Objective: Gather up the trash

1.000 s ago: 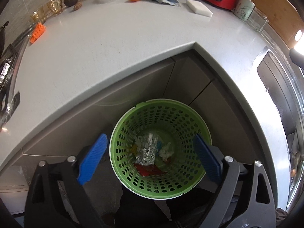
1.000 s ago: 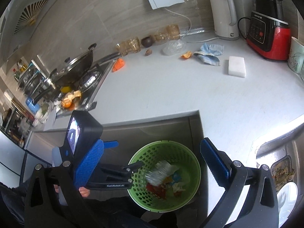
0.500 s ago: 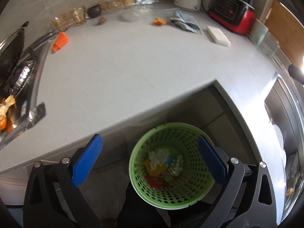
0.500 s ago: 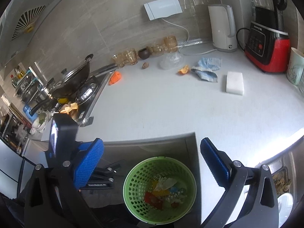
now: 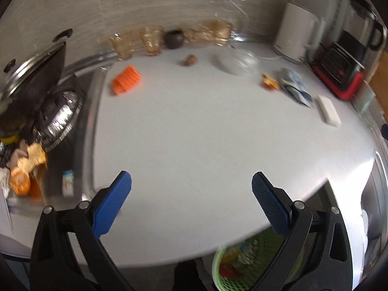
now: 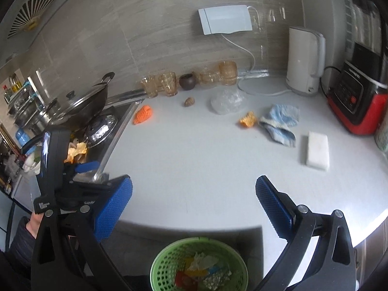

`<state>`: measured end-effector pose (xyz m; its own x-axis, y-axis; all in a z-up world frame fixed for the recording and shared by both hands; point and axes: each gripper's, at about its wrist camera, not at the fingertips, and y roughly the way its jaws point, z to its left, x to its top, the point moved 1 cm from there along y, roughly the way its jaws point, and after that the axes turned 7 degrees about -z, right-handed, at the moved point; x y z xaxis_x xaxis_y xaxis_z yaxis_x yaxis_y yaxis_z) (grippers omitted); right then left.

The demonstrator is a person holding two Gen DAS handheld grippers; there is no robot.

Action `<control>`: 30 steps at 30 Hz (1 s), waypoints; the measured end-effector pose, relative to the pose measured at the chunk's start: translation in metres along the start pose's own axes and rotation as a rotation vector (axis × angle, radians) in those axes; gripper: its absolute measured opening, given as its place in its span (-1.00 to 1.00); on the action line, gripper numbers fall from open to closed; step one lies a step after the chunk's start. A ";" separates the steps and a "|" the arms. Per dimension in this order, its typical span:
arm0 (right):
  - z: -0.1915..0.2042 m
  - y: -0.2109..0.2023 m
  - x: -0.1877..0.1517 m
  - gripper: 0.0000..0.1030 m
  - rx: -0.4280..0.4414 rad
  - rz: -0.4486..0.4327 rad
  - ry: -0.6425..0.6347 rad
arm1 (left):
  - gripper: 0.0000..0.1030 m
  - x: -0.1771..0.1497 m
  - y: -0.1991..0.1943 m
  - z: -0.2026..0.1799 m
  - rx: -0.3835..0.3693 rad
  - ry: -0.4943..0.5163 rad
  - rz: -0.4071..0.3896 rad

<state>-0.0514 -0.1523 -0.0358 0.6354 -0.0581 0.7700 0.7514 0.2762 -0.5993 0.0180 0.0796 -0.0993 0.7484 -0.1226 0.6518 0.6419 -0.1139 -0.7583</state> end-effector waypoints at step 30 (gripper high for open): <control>0.040 0.286 0.113 0.96 -0.081 0.147 -0.022 | 0.82 0.137 0.204 0.140 0.053 -0.118 -0.002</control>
<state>0.2280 -0.0419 -0.1111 0.7362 -0.0018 0.6768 0.6630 0.2023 -0.7207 0.2750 0.1773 -0.1652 0.7598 -0.0053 0.6502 0.6487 -0.0617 -0.7585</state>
